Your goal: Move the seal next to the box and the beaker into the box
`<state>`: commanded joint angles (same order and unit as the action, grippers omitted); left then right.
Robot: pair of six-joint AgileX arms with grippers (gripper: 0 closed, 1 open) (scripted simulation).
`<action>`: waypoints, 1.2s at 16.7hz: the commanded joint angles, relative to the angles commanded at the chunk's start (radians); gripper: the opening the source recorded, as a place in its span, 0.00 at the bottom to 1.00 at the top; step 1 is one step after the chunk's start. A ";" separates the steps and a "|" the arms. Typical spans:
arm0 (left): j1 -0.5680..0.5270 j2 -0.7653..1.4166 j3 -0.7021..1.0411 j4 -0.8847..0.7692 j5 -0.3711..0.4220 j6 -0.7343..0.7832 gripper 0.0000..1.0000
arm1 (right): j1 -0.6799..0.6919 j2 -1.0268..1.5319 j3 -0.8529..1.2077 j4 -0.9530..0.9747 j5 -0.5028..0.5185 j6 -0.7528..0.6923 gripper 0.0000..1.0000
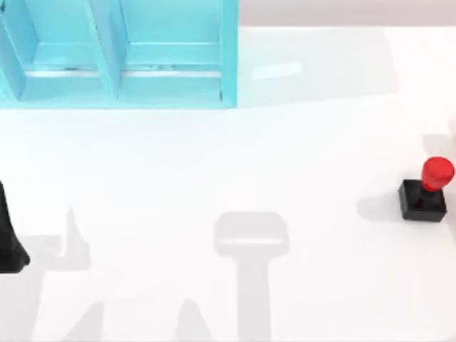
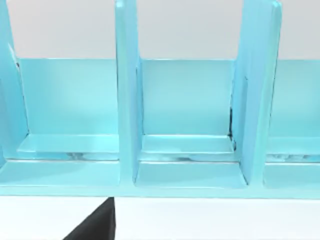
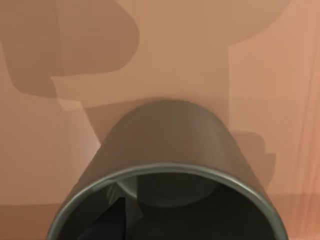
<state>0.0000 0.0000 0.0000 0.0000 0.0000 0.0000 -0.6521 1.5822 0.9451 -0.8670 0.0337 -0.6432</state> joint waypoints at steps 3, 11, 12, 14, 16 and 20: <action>0.000 0.000 0.000 0.000 0.000 0.000 1.00 | -0.001 -0.001 0.000 0.000 0.000 0.000 1.00; 0.000 0.000 0.000 0.000 0.000 0.000 1.00 | -0.007 -0.023 0.151 -0.184 0.000 -0.007 1.00; 0.000 0.000 0.000 0.000 0.000 0.000 1.00 | -0.008 -0.028 0.173 -0.210 0.000 -0.007 1.00; 0.000 0.000 0.000 0.000 0.000 0.000 1.00 | -0.008 -0.038 0.213 -0.257 0.000 -0.008 1.00; 0.000 0.000 0.000 0.000 0.000 0.000 1.00 | -0.009 -0.047 0.265 -0.325 0.000 -0.009 1.00; 0.000 0.000 0.000 0.000 0.000 0.000 1.00 | -0.006 -0.075 0.333 -0.407 0.000 -0.006 1.00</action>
<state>0.0000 0.0000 0.0000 0.0000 0.0000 0.0000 -0.6583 1.5069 1.2782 -1.2743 0.0335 -0.6493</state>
